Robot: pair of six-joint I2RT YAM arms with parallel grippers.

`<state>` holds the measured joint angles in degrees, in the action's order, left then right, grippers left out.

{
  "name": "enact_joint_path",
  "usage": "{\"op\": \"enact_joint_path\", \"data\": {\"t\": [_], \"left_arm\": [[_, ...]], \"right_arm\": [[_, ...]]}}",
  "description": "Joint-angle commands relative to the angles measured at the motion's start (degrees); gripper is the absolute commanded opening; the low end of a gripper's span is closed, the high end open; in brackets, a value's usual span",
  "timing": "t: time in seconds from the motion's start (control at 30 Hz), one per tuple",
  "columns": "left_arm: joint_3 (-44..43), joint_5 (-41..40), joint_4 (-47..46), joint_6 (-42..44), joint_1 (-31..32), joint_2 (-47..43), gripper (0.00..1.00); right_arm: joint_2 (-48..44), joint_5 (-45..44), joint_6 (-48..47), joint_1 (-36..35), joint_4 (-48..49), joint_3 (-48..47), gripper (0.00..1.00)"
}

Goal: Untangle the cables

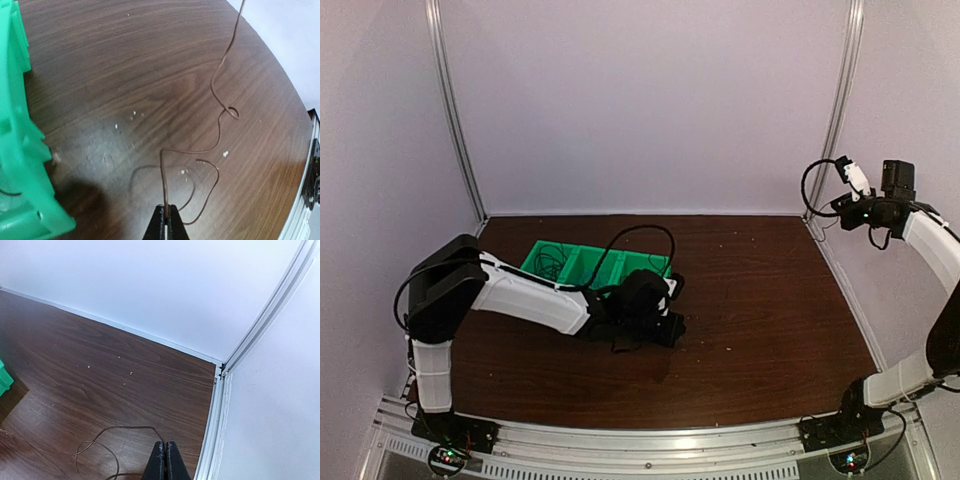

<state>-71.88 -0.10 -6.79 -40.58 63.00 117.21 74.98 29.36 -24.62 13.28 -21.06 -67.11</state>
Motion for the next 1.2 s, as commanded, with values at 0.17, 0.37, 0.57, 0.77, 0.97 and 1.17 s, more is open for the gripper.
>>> {"op": "enact_joint_path", "data": {"t": [0.17, 0.37, 0.57, 0.77, 0.97, 1.17], "left_arm": [[19.7, -2.1, 1.3, 3.1, 1.1, -15.0, 0.0], [27.2, -10.0, 8.5, 3.8, 1.1, -27.0, 0.0], [30.2, -17.9, 17.2, 3.6, 0.2, -36.1, 0.0], [30.7, -21.7, 20.3, 4.9, -2.3, -43.2, 0.0], [23.0, -20.2, 16.5, 8.2, -6.9, -44.0, 0.0], [15.9, -16.3, 8.6, 10.2, -10.0, -38.7, 0.0]], "right_arm": [[1.6, -10.7, 5.5, 0.2, 9.8, 1.6, 0.0], [3.6, -12.5, 5.9, 0.2, 10.5, 0.9, 0.0], [4.9, -13.9, 7.2, 0.2, 11.0, 0.6, 0.0], [6.0, -9.6, 7.1, -2.4, 8.1, -0.7, 0.0], [7.7, -6.0, 8.5, -15.9, 4.4, -2.6, 0.0], [13.7, -1.1, 10.3, -29.4, 1.4, -9.8, 0.0]]}}
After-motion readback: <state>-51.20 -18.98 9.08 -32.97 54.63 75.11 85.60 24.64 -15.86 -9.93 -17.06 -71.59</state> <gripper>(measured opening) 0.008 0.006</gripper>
